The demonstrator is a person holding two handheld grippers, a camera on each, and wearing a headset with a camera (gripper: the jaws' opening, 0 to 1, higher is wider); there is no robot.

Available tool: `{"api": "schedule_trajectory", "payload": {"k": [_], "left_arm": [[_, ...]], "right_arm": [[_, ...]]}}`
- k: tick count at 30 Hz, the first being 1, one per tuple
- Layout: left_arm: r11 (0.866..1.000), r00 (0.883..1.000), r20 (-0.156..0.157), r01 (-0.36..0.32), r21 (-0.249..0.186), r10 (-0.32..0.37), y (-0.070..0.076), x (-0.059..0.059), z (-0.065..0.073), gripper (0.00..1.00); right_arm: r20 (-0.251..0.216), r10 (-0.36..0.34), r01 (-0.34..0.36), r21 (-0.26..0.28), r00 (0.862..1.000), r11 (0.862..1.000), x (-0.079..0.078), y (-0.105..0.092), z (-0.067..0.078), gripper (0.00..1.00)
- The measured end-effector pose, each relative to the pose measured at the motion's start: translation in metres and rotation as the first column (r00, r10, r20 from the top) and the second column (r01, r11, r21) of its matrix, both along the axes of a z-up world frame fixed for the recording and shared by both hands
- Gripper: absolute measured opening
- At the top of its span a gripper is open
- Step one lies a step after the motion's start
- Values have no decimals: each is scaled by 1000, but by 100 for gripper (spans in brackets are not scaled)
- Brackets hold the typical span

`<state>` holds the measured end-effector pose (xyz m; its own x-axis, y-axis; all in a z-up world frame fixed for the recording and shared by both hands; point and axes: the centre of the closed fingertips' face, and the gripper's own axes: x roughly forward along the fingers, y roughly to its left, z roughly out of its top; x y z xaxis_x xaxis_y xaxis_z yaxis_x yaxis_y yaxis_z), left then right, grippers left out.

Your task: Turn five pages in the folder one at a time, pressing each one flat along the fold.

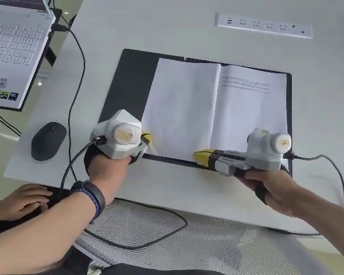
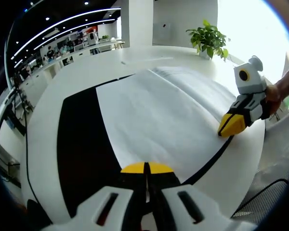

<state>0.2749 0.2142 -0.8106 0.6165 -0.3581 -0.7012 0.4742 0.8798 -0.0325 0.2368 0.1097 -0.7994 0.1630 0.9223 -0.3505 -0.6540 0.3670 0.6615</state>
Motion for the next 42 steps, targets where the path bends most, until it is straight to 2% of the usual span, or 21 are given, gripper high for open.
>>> {"api": "schedule_trajectory", "payload": {"k": [7,9,13,15,16,21,23,28,33,37,42], "left_arm": [[1000,1000,-12,17,8,-17,-1,0,-1,0],[1000,999,-24,27,6,-27,-2,-1,0,0],[999,998,-42,42,2,-42,-5,-2,1,6],[999,998,-49,31,-30,-33,-9,-2,6,10],[999,998,-47,32,-30,-33,-10,-2,7,11],[996,997,-18,73,-44,-74,-26,-2,24,16],[995,997,-18,71,-64,-73,-31,-3,29,18],[993,996,13,93,-75,-93,-41,-6,42,22],[993,996,30,84,-84,-82,-38,-2,47,26],[993,995,44,88,-84,-84,-38,-6,55,29],[993,995,67,81,-92,-75,-33,-9,66,32]], "right_arm": [[-8,-17,17,0,1000,1000,2,-1,1,0],[-10,-23,23,-1,1000,1000,4,-1,1,0],[-12,-42,42,10,999,999,10,-3,7,1],[4,-47,47,9,999,999,13,-5,13,3],[7,-49,49,8,999,999,14,-6,14,4],[57,-92,91,8,994,996,25,-17,30,12],[68,-103,103,12,992,995,26,-21,35,12],[107,-132,132,7,985,991,28,-35,45,15],[141,-139,143,-20,980,990,26,-50,50,18],[175,-143,153,-47,974,987,26,-63,53,20],[223,-171,190,-69,960,979,29,-83,64,23]]}}
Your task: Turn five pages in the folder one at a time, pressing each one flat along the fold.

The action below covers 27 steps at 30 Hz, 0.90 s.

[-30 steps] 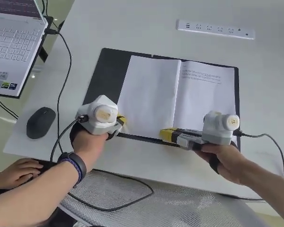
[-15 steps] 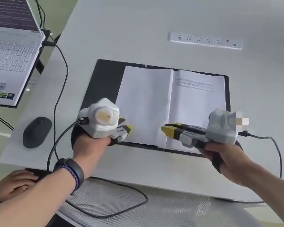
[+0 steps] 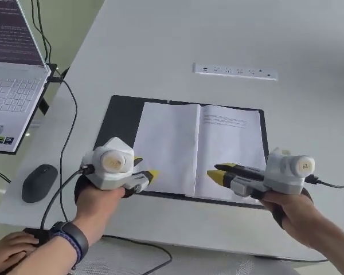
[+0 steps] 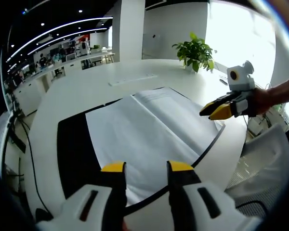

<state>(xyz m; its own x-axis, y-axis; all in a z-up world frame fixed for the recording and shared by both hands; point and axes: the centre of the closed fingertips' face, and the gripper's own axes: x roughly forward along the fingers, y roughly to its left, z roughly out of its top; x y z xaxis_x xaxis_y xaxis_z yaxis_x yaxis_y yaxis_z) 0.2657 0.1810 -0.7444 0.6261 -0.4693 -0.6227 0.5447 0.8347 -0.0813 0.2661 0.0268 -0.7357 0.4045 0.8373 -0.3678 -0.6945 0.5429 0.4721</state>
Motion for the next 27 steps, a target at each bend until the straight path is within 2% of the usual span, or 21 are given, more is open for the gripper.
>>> {"api": "schedule_trajectory", "payload": {"k": [11,21,27], "left_arm": [[1000,998,47,-28,-4,28,13,-6,25,40],[1000,997,73,-30,0,30,21,-15,39,45],[998,995,83,-56,-8,57,28,-22,51,47]], "right_arm": [[87,-65,70,-57,994,996,-1,-41,22,34],[121,-134,146,-93,984,985,-6,-75,30,42],[141,-170,186,-107,975,977,-10,-93,37,46]]}}
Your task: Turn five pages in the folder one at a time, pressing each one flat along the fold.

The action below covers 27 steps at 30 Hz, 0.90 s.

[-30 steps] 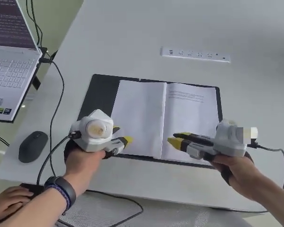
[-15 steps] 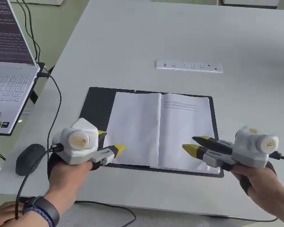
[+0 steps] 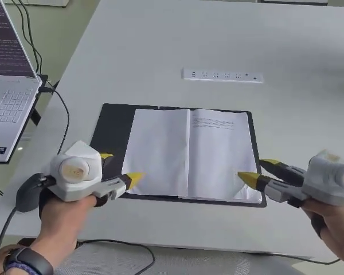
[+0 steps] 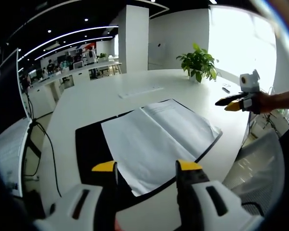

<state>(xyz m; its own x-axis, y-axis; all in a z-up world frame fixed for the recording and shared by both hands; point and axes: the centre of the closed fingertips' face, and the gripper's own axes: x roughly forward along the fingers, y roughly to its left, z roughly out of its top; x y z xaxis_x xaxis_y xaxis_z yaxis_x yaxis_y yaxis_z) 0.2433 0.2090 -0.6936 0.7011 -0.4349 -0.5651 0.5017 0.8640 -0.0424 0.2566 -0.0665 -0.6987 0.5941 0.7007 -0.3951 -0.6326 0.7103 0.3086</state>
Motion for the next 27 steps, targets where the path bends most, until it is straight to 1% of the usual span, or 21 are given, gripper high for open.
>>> {"api": "schedule_trajectory", "payload": {"k": [2,6,8,11,14,22,27], "left_arm": [[1000,1000,4,-9,0,9,2,-2,4,48],[1000,1000,11,-22,-7,22,5,-5,10,50],[1000,1000,17,-26,-11,26,6,-6,14,51],[1000,1000,25,-18,-7,18,5,-8,18,54],[1000,1000,29,-10,4,9,7,-9,19,56],[1000,1000,25,-18,-1,18,12,-12,19,59],[1000,999,21,-25,-3,25,14,-14,18,61]], "right_arm": [[8,-17,17,-2,1000,1000,-2,-5,5,47],[19,-42,42,-8,999,999,-4,-14,9,49],[23,-51,51,-13,998,999,-6,-17,9,50],[22,-63,63,-18,998,998,-9,-22,9,51],[20,-72,73,-17,997,997,-12,-25,9,52],[6,-88,88,-26,996,996,-21,-30,4,55],[-2,-103,103,-18,995,994,-26,-32,2,57]]}}
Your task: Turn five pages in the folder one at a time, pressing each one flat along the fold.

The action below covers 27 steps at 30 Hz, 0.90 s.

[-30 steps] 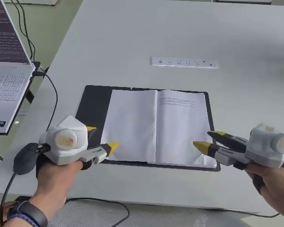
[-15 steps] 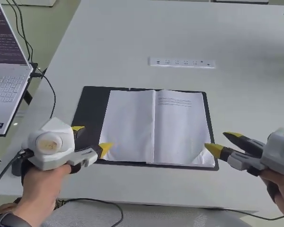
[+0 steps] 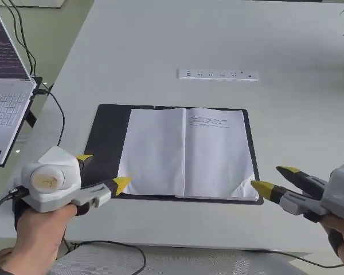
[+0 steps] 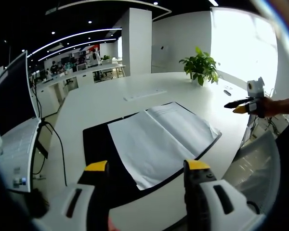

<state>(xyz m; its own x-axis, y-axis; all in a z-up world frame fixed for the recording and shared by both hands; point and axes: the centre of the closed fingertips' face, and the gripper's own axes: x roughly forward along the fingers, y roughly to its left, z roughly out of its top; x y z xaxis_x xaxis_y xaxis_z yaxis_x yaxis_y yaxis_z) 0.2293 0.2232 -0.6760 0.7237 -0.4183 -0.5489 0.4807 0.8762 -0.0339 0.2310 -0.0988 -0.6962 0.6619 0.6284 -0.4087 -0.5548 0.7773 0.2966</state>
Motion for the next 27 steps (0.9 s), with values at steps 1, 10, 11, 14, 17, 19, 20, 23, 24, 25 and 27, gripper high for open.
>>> {"api": "schedule_trajectory", "payload": {"k": [1,10,11,14,17,19,20,23,24,25,27], "left_arm": [[1000,1000,1,1,-1,-1,0,0,0,61],[1000,999,12,31,-4,-31,-16,5,4,61],[999,999,13,40,-5,-40,-19,5,4,61],[997,997,5,81,-2,-81,-34,7,1,60],[992,992,4,123,-1,-123,-51,11,1,60],[989,989,3,148,-1,-148,-61,14,1,60],[988,988,0,157,-3,-157,-67,16,0,60],[983,983,-6,186,-13,-186,-83,20,-1,59],[980,980,-6,200,-9,-200,-90,22,-1,59],[977,977,-6,212,-9,-212,-95,22,-1,59],[970,970,-5,242,-13,-242,-109,24,-1,59]], "right_arm": [[-1,-1,1,0,1000,1000,-1,0,0,57],[-9,-30,30,3,1000,1000,-9,-6,-2,59],[-9,-32,32,2,999,999,-9,-7,-2,59],[-12,-42,42,3,999,999,-12,-11,-2,60],[-13,-50,50,3,999,999,-14,-14,-3,59],[-13,-58,58,6,998,998,-15,-16,-3,59],[-13,-64,64,7,998,998,-16,-17,-2,59],[-11,-78,78,14,997,997,-16,-19,-2,59],[-12,-81,82,16,997,997,-16,-19,-2,59],[-11,-82,83,18,997,996,-16,-19,-2,59],[-11,-83,83,22,997,996,-16,-18,-1,60]]}}
